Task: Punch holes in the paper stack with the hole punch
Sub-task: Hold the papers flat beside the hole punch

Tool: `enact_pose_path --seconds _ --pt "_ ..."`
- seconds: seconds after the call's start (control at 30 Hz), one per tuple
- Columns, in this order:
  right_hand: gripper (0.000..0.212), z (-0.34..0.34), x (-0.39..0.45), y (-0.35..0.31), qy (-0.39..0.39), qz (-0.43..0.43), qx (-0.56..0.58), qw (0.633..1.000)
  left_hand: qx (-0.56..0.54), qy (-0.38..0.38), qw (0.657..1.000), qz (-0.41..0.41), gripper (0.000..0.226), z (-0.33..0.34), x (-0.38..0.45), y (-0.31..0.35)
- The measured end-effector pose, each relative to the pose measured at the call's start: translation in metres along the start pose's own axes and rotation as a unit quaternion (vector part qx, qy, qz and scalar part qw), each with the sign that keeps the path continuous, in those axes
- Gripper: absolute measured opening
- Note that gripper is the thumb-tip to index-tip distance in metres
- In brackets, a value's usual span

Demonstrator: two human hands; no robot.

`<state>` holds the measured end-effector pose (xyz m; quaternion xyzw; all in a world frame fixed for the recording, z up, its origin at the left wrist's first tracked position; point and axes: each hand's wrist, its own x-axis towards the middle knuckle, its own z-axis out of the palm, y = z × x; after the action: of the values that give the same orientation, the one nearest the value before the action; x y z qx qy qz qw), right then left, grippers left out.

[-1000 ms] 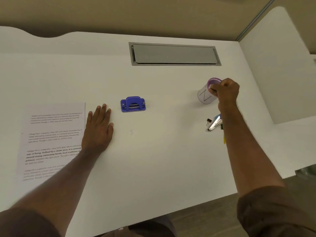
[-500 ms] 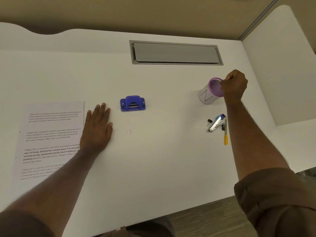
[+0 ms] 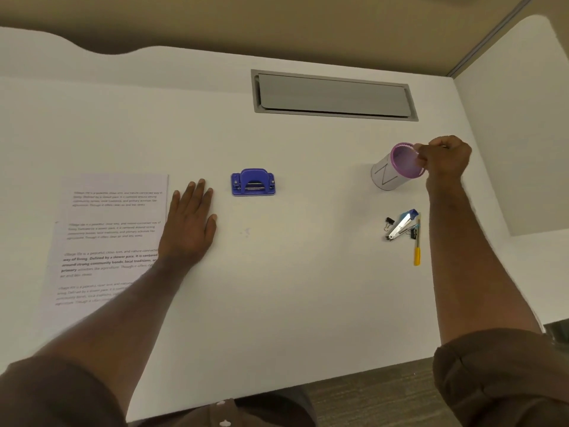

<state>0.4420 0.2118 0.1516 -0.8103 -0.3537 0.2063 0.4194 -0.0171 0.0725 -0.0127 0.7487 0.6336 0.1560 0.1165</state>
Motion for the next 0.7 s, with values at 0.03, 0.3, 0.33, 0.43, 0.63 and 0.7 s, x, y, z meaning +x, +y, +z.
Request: enact_pose_path --seconds 0.03,0.3,0.33,0.43,0.63,0.7 --pt "0.017 0.001 -0.009 -0.003 0.001 0.008 0.054 0.998 0.0 -0.002 1.0 -0.002 0.06 -0.001 0.0 0.001" --pt "0.013 0.079 -0.171 0.018 -0.245 -0.092 -0.006 0.965 -0.001 -0.013 1.0 -0.002 0.058 -0.004 -0.001 0.001" --pt "0.011 0.091 -0.193 0.025 -0.276 -0.13 -0.061 0.95 0.0 -0.013 1.0 -0.003 0.058 -0.004 -0.001 0.001" --pt "0.009 0.118 -0.239 0.043 -0.328 -0.252 -0.187 0.891 -0.006 -0.003 1.0 -0.002 0.057 -0.004 -0.002 0.001" --pt "0.019 0.142 -0.264 0.05 -0.356 -0.361 -0.274 0.817 -0.009 -0.003 1.0 -0.002 0.057 -0.003 -0.002 0.0" --pt "0.018 0.144 -0.267 0.047 -0.35 -0.382 -0.285 0.806 -0.014 -0.005 1.0 -0.005 0.057 -0.002 -0.002 0.0"
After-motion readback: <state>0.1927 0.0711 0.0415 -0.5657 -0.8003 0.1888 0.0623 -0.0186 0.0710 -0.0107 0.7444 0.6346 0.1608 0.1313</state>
